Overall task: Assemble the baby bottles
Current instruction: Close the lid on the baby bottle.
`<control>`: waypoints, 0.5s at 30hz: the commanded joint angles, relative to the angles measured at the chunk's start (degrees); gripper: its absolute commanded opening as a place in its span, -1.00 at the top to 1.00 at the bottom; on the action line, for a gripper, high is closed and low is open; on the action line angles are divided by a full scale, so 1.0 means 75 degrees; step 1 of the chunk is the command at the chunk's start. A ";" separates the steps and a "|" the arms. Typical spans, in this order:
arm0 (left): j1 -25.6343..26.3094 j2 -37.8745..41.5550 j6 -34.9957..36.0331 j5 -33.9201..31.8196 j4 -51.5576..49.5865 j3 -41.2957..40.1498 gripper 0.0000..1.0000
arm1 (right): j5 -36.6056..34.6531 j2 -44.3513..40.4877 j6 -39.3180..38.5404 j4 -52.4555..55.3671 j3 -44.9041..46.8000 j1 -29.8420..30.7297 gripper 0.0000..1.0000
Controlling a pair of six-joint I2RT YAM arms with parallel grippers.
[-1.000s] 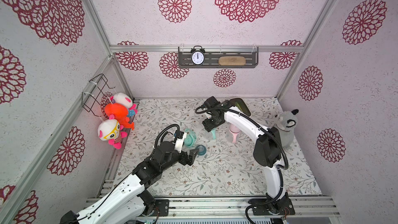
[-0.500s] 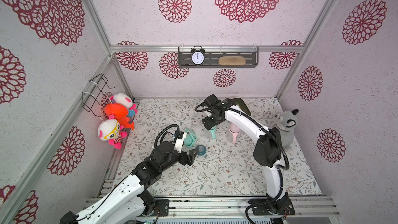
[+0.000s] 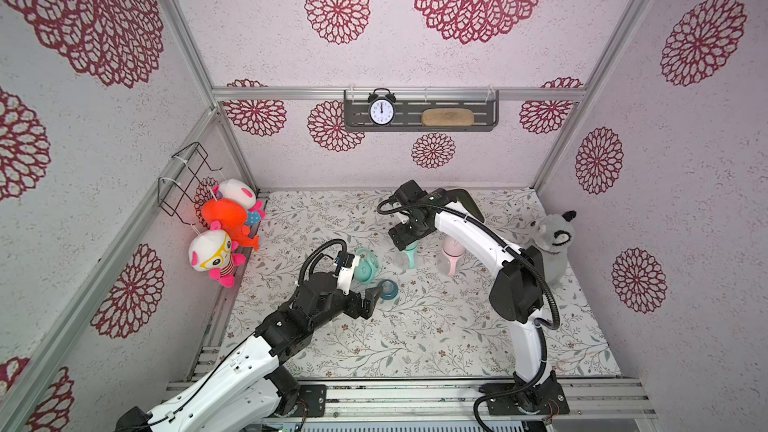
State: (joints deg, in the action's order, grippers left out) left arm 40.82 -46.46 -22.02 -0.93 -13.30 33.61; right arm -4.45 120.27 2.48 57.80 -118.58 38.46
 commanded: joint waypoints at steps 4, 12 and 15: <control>-0.0139 0.0263 0.0119 -0.0322 -0.0370 0.0437 -0.95 | -0.0208 -0.1208 -0.0109 0.0047 0.0061 0.0144 -0.84; -0.0291 0.0376 -0.0028 -0.0690 -0.0907 0.0837 -0.95 | -0.0761 -0.1892 -0.0096 0.0215 0.0210 0.0738 -0.85; -0.0428 0.0449 -0.0125 -0.0949 -0.1201 0.1028 -0.95 | -0.0950 -0.2206 -0.0041 0.0007 0.0520 0.1131 -0.85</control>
State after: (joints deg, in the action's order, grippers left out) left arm 38.70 -44.03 -21.89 -5.43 -19.51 39.51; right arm -8.80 107.04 2.42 57.67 -116.20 44.71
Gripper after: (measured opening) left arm 0.976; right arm 0.927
